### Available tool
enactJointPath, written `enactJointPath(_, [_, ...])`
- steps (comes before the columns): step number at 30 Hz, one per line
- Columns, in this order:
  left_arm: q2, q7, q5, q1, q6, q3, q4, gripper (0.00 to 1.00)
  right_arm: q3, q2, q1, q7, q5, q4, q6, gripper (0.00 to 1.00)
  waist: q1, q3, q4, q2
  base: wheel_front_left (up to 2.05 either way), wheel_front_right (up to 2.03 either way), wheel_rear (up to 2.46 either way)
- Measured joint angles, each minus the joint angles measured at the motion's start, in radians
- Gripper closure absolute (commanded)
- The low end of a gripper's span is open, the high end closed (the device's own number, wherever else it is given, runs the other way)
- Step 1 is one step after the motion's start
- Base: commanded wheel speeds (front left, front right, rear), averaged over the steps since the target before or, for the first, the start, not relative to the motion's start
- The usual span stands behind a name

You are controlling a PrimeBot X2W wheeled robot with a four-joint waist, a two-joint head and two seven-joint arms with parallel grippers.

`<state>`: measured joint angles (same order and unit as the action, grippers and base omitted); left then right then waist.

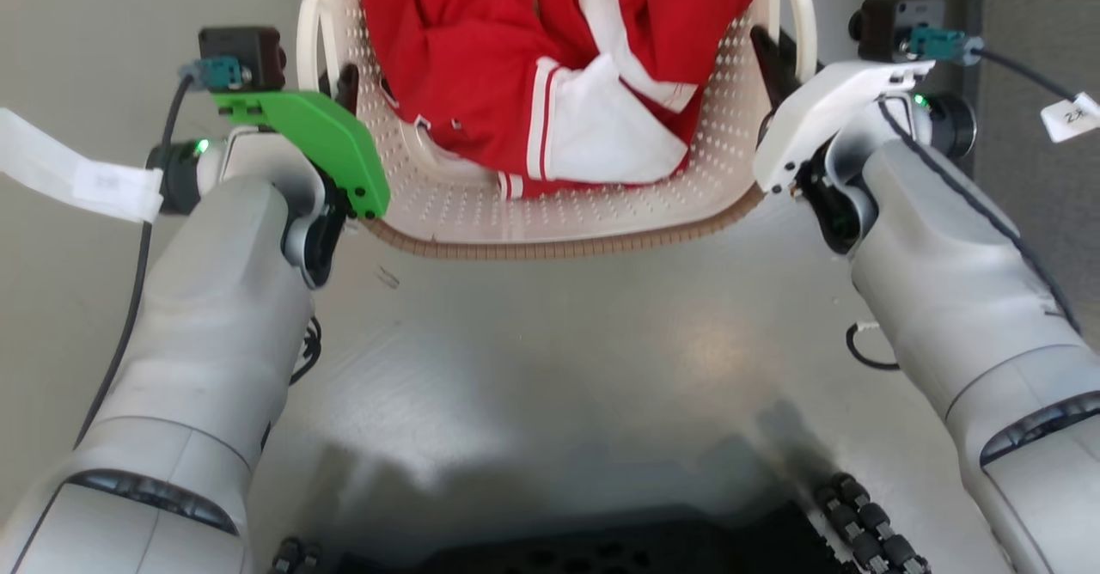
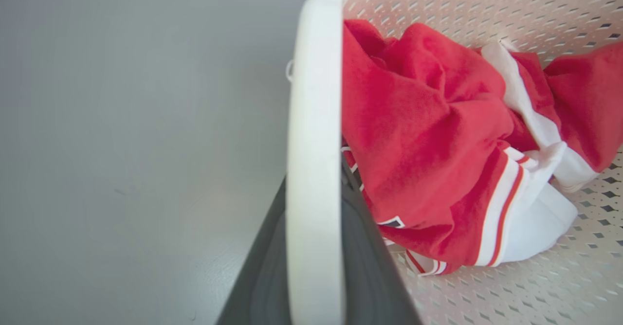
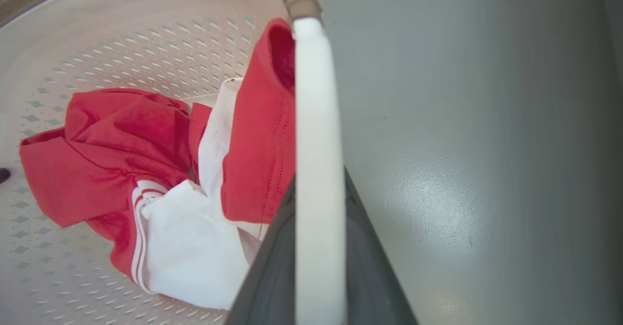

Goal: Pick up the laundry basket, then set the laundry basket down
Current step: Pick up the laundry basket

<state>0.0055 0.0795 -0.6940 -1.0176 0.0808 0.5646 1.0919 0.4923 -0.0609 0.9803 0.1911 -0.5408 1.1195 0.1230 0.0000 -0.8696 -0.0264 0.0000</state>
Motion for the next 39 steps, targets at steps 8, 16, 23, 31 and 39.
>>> enactJointPath(8, [-0.002,-0.036,-0.039,0.038,0.008,0.029,0.018,1.0,0.032,0.005,-0.032,-0.035,-0.021,0.029,0.0,1.0,0.0,0.085,-0.009,0.0,0.0,0.0,0.0])
enactJointPath(16, [-0.002,-0.084,-0.067,0.079,0.016,0.055,0.039,1.0,0.062,0.012,-0.073,-0.084,-0.061,0.046,0.0,1.0,0.0,0.186,-0.019,0.0,0.0,0.0,0.0])
enactJointPath(23, [-0.003,-0.132,-0.11,0.131,0.017,0.074,0.058,1.0,0.093,0.016,-0.114,-0.159,-0.095,0.052,0.0,1.0,0.0,0.275,-0.027,0.0,0.0,0.0,0.0])
enactJointPath(31, [-0.003,-0.162,-0.154,0.193,0.026,0.085,0.063,1.0,0.123,0.017,-0.166,-0.217,-0.14,0.052,0.0,1.0,-0.0001,0.378,-0.036,0.0,0.0,0.0,0.0])
enactJointPath(39, [-0.003,-0.201,-0.186,0.259,0.026,0.106,0.064,1.0,0.155,0.017,-0.228,-0.273,-0.179,0.05,0.0,1.0,0.0,0.481,-0.041,0.0,0.0,0.0,0.0])
